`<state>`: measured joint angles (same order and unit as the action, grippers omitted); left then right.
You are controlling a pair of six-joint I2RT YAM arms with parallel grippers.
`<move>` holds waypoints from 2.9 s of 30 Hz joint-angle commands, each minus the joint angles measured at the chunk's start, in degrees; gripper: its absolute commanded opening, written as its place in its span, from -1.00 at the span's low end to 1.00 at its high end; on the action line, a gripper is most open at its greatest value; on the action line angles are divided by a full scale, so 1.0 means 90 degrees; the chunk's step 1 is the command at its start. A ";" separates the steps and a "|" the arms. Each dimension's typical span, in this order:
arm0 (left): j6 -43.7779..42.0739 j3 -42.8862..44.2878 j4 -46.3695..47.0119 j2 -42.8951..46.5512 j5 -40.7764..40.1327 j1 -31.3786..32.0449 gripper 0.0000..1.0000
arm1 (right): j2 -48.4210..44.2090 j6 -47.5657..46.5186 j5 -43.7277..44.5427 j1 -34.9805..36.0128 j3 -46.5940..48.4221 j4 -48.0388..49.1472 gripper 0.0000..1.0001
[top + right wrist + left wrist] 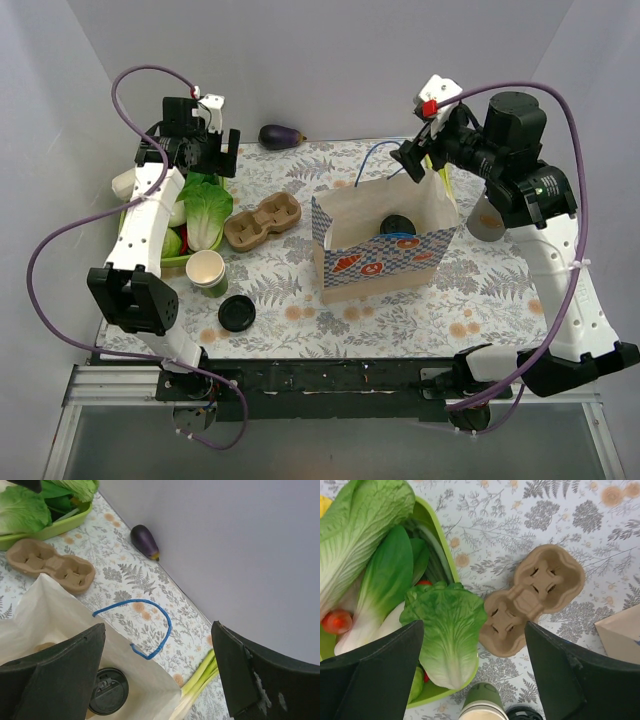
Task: Pack the takeout coffee
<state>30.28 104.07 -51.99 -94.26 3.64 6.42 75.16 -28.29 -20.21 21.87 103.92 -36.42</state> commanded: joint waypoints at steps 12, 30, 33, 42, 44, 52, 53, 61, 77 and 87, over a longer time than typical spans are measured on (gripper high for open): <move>-0.0436 0.0634 -0.1499 -0.0093 0.0522 -0.0127 0.36 | -0.0381 0.0194 0.1050 0.0012 -0.0335 0.0463 0.80; -0.0670 0.0527 -0.1782 -0.0103 0.3394 0.0947 0.47 | 0.1121 0.1250 0.0332 -0.4019 -0.0326 -0.0483 0.19; -0.0650 0.0497 -0.1782 -0.0093 0.3502 0.0947 0.47 | 0.1433 0.0996 -0.0076 -0.4304 -0.0141 -0.0961 0.11; -0.0796 0.0292 -0.1831 0.0073 0.3658 0.0947 0.49 | 0.1610 -0.0518 -0.0567 -0.4305 -0.0570 -0.2076 0.32; -0.0806 0.0263 -0.1850 0.0073 0.3668 0.0947 0.49 | 0.1669 -0.0528 -0.0499 -0.4305 -0.0648 -0.1979 0.39; -0.0816 0.0331 -0.1909 0.0082 0.3639 0.0947 0.51 | 0.2176 -0.0548 -0.0255 -0.4207 -0.0765 -0.1813 0.33; -0.0806 0.0331 -0.1909 0.0092 0.3629 0.0947 0.51 | 0.2206 -0.0557 -0.0255 -0.4197 -0.0843 -0.1764 0.31; -0.0787 0.0302 -0.1978 0.0131 0.3551 0.0947 0.52 | 0.2460 -0.0440 0.0038 -0.4090 -0.0853 -0.1500 0.00; -0.0865 0.0467 -0.1987 -0.0161 0.3853 0.0947 0.53 | 0.1534 0.0096 0.0088 -0.4061 0.0746 -0.2134 -0.97; -0.1011 0.0585 -0.1880 -0.0581 0.4020 0.0947 0.53 | 0.0000 0.1580 -0.1990 -0.4070 0.1158 -0.0759 -0.97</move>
<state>22.61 108.29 -68.90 -98.70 38.20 14.96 79.24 -23.16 -27.42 -14.83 112.71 -51.77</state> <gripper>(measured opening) 0.763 0.022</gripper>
